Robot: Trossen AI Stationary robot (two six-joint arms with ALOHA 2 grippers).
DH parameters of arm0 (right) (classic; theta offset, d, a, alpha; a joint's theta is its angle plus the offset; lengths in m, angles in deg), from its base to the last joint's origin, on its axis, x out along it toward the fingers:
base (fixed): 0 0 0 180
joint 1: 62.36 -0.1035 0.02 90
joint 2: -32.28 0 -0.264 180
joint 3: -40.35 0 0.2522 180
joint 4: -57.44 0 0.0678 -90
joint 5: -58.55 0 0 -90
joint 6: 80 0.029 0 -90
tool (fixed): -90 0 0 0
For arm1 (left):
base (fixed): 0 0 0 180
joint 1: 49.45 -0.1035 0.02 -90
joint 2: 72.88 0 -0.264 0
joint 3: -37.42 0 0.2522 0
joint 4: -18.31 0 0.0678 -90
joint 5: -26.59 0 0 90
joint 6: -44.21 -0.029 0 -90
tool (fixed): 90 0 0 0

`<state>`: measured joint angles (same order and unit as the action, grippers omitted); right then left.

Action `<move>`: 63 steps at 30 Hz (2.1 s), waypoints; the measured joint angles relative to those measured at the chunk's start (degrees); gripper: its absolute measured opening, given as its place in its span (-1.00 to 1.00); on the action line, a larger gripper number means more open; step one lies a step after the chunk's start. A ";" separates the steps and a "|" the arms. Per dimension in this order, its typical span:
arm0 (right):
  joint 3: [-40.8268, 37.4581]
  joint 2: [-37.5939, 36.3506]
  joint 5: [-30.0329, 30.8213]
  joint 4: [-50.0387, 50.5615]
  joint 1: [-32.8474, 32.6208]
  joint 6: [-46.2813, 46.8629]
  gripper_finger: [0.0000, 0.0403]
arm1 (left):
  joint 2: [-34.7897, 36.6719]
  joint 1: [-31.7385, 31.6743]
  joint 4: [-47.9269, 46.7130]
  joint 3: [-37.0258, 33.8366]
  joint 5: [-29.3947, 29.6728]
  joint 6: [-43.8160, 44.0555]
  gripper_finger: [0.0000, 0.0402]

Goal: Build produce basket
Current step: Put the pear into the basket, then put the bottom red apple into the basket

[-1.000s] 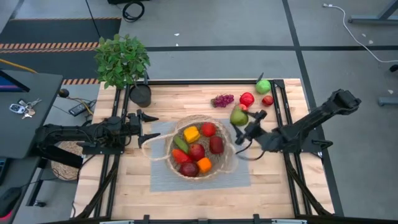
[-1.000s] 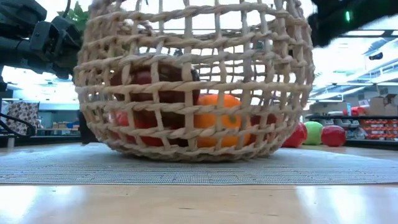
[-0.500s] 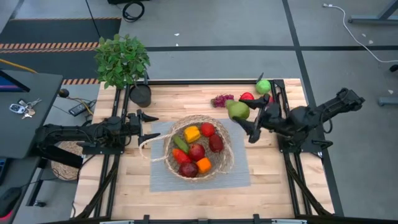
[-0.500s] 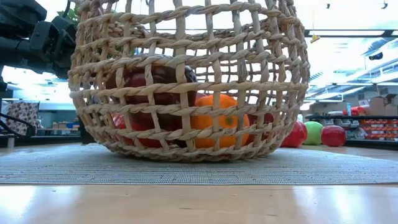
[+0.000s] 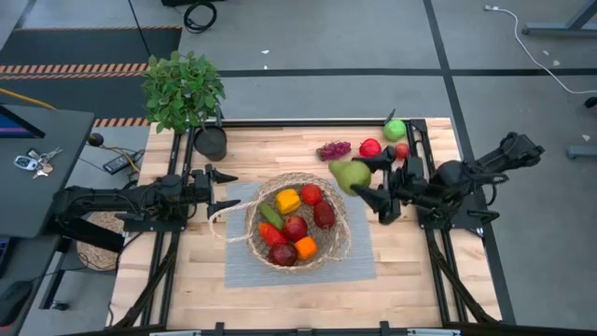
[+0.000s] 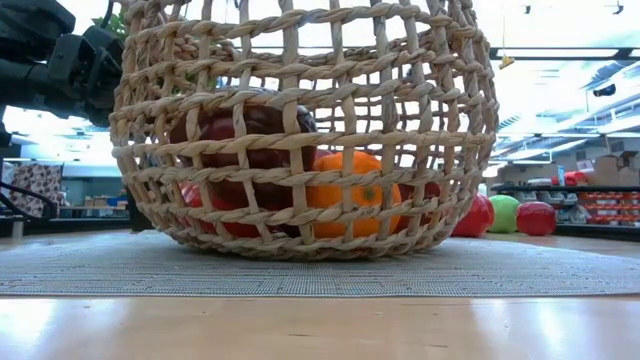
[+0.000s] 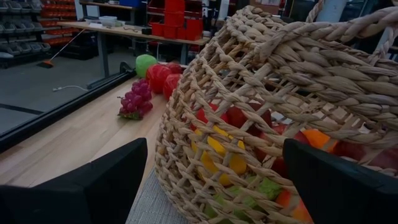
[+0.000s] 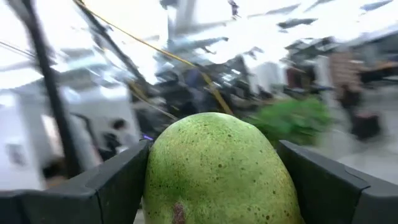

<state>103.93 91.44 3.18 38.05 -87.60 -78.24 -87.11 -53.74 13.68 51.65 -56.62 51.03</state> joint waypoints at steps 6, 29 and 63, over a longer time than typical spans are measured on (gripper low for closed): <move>3.37 6.98 -1.95 -4.53 -2.43 -0.77 0.72 | -0.01 0.00 0.00 0.00 0.01 -0.03 0.90; 49.08 38.85 -21.56 67.81 7.33 6.70 0.72 | -0.01 0.02 0.00 0.00 0.00 -0.01 0.90; 53.35 54.75 -25.85 95.94 14.50 8.54 0.94 | 0.01 0.02 0.00 0.00 0.02 -0.02 0.90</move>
<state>157.28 146.19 -22.67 133.99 -73.11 -69.69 -87.10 -53.72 13.68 51.65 -56.60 51.01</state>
